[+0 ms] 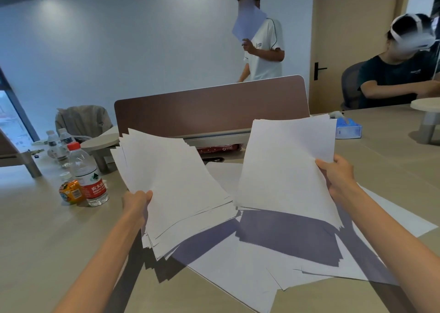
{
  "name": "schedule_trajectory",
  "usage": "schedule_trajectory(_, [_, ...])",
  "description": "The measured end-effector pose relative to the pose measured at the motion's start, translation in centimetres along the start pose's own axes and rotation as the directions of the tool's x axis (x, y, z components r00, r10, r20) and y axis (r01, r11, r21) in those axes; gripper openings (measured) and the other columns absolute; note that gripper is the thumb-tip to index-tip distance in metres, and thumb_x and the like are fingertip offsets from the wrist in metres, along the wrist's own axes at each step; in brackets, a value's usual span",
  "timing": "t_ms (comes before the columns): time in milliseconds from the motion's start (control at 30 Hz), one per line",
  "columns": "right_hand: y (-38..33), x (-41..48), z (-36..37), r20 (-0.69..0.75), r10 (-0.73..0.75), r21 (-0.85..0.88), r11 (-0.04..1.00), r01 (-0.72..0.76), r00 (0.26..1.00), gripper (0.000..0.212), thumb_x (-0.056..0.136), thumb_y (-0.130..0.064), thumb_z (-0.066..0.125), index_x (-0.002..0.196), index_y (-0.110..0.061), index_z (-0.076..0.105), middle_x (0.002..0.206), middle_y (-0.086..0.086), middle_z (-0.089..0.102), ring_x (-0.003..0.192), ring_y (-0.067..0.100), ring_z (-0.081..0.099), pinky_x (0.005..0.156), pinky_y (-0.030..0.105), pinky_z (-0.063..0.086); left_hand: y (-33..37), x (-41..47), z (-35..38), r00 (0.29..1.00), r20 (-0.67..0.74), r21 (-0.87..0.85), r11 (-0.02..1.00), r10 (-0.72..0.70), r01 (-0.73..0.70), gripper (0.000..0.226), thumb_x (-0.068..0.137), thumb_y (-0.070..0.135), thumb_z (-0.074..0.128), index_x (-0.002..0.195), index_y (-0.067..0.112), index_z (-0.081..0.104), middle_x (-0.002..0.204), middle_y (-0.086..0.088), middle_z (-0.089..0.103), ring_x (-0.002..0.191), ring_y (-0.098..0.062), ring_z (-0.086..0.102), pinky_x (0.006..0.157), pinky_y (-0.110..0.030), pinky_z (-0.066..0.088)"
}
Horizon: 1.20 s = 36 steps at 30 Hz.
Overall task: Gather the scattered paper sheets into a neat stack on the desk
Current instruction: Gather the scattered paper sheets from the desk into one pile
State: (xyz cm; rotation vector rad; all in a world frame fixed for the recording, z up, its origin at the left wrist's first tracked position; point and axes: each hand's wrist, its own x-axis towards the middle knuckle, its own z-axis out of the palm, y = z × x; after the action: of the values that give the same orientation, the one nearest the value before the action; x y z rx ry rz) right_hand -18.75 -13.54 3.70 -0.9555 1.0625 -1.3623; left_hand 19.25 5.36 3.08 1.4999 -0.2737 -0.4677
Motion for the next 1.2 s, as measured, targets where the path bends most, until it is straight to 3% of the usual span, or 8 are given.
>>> schedule_trajectory(133, [-0.6, -0.1, 0.3, 0.051, 0.005, 0.025, 1.000, -0.006, 0.999, 0.033, 0.091, -0.006, 0.059, 0.124, -0.012, 0.056, 0.113, 0.005, 0.065, 0.088, 0.026, 0.064, 0.073, 0.038, 0.054, 0.4, -0.3, 0.7, 0.996, -0.062, -0.014, 0.998, 0.064, -0.065, 0.038, 0.092, -0.013, 0.042, 0.126, 0.004, 0.044, 0.114, -0.007, 0.047, 0.100, -0.018, 0.036, 0.085, -0.032, 0.024])
schedule_trajectory(400, [-0.6, -0.8, 1.6, 0.185, 0.023, 0.008, 1.000, -0.025, 0.983, 0.030, 0.093, -0.008, 0.058, 0.122, -0.014, 0.056, 0.114, 0.005, 0.064, 0.088, 0.025, 0.065, 0.067, 0.035, 0.054, 0.3, -1.5, 2.8, 0.980, 0.196, -0.065, 0.998, 0.023, -0.011, 0.050, 0.090, -0.011, 0.052, 0.138, -0.007, 0.037, 0.139, -0.016, 0.050, 0.104, -0.021, 0.050, 0.096, -0.031, 0.031])
schedule_trajectory(633, [-0.5, -0.9, 2.2, 0.298, 0.063, -0.135, 0.991, -0.023, 0.952, 0.023, 0.093, -0.008, 0.058, 0.115, -0.013, 0.058, 0.110, 0.007, 0.066, 0.087, 0.025, 0.066, 0.068, 0.035, 0.054, -1.4, -4.5, 5.8, 0.830, 0.544, 0.054, 0.993, -0.121, 0.109, 0.031, 0.094, -0.004, 0.052, 0.124, -0.004, 0.054, 0.117, -0.012, 0.063, 0.102, -0.023, 0.060, 0.093, -0.033, 0.041])
schedule_trajectory(800, [1.8, -1.3, 1.8, 0.352, 0.042, -0.384, 0.917, 0.104, 0.935, 0.022, 0.090, 0.002, 0.058, 0.108, -0.010, 0.059, 0.104, 0.011, 0.065, 0.077, 0.020, 0.063, 0.062, 0.025, 0.049, -4.1, -5.1, 6.6, 0.755, 0.607, 0.180, 0.968, -0.248, 0.174, 0.040, 0.092, 0.006, 0.062, 0.131, -0.001, 0.052, 0.136, -0.007, 0.057, 0.117, -0.015, 0.054, 0.114, -0.033, 0.031])
schedule_trajectory(933, [4.4, -0.8, 1.4, 0.372, 0.039, -0.528, 0.831, 0.177, 0.927, 0.022, 0.087, 0.003, 0.058, 0.109, 0.001, 0.063, 0.096, 0.012, 0.066, 0.073, 0.019, 0.060, 0.063, 0.026, 0.046, -5.7, -5.6, 6.9, 0.783, 0.550, 0.193, 0.956, -0.292, 0.221, 0.075, 0.092, 0.014, 0.064, 0.150, 0.000, 0.019, 0.139, -0.008, 0.053, 0.121, -0.016, 0.055, 0.100, -0.024, 0.043])
schedule_trajectory(1000, [5.4, -0.7, 1.9, 0.383, 0.047, -0.564, 0.803, 0.193, 0.923, 0.020, 0.086, 0.000, 0.060, 0.105, -0.002, 0.064, 0.100, 0.015, 0.066, 0.075, 0.021, 0.059, 0.064, 0.028, 0.045, -5.8, -6.2, 7.2, 0.794, 0.528, 0.248, 0.949, -0.300, 0.193, 0.064, 0.097, 0.023, 0.057, 0.148, 0.003, 0.025, 0.137, -0.005, 0.052, 0.123, -0.014, 0.049, 0.101, -0.026, 0.037])
schedule_trajectory(1100, [6.7, -1.0, 3.1, 0.406, 0.058, -0.588, 0.781, 0.212, 0.912, 0.018, 0.086, -0.003, 0.061, 0.103, -0.002, 0.064, 0.101, 0.014, 0.065, 0.077, 0.021, 0.058, 0.062, 0.027, 0.044, -5.2, -6.7, 7.2, 0.740, 0.568, 0.323, 0.924, -0.361, 0.203, 0.027, 0.097, 0.030, 0.056, 0.117, 0.014, 0.049, 0.110, 0.012, 0.053, 0.107, -0.008, 0.045, 0.091, -0.025, 0.036])
schedule_trajectory(1200, [7.6, -1.6, 4.4, 0.423, 0.063, -0.581, 0.784, 0.217, 0.904, 0.016, 0.087, -0.005, 0.062, 0.102, -0.003, 0.063, 0.102, 0.011, 0.064, 0.084, 0.022, 0.060, 0.062, 0.023, 0.045, -5.8, -5.7, 7.1, 0.700, 0.614, 0.345, 0.922, -0.364, 0.176, 0.024, 0.091, 0.017, 0.065, 0.109, 0.003, 0.059, 0.116, 0.000, 0.064, 0.098, -0.008, 0.062, 0.085, -0.024, 0.048])
